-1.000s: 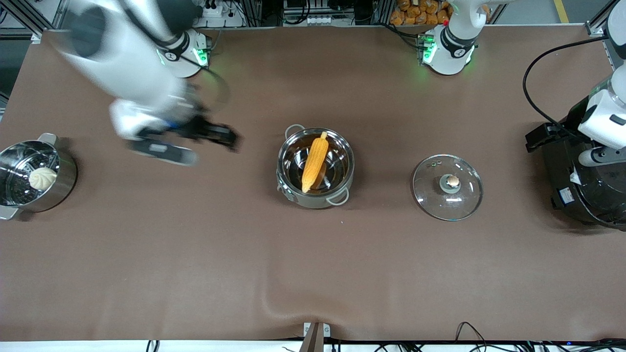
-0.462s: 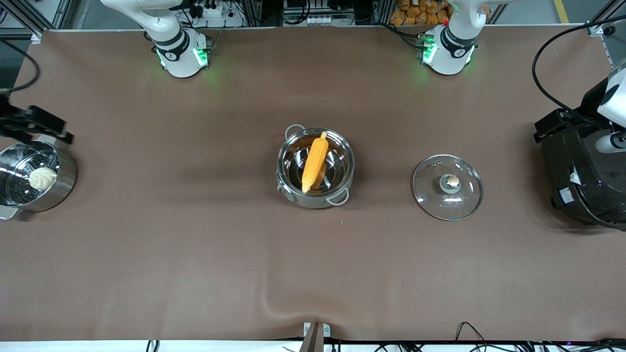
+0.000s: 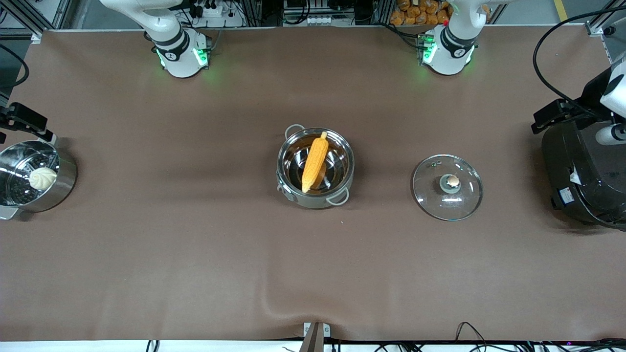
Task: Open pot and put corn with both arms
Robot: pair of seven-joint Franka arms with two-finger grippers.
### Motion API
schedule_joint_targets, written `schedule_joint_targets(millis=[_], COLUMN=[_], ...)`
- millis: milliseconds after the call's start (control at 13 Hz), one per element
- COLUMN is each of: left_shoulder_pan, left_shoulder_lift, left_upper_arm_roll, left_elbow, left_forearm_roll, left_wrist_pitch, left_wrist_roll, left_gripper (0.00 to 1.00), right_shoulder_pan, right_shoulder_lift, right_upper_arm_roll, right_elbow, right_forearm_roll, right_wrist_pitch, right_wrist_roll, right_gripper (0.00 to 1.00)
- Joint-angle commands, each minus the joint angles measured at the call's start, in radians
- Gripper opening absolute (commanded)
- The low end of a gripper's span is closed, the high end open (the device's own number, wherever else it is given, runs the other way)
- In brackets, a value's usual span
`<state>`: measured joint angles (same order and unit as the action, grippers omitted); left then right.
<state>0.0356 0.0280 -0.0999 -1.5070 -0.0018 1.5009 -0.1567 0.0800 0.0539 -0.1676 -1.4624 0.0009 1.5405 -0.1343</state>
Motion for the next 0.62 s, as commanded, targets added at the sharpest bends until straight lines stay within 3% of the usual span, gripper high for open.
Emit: schedule_joint_targets(millis=[0,538], left_shoulder_pan=[0.003,0.006], left_shoulder_lift=[0.004,0.000], left_upper_arm_roll=[0.000,0.000], left_elbow=[0.025,0.025], left_forearm_roll=[-0.018,-0.010], left_wrist_pitch=[-0.028,-0.028], left_wrist_roll=[0.028,0.028], left_gripper=[1.00,1.00], right_shoulder_pan=[0.026,0.030], right_shoulder_lift=[-0.034,-0.032], right_upper_arm_roll=[-0.009,-0.009], right_elbow=[-0.030,-0.029], right_forearm_roll=[-0.012,-0.006], right_wrist_pitch=[-0.010,-0.062], right_wrist_roll=[0.002,0.061], right_gripper=[1.00,1.00])
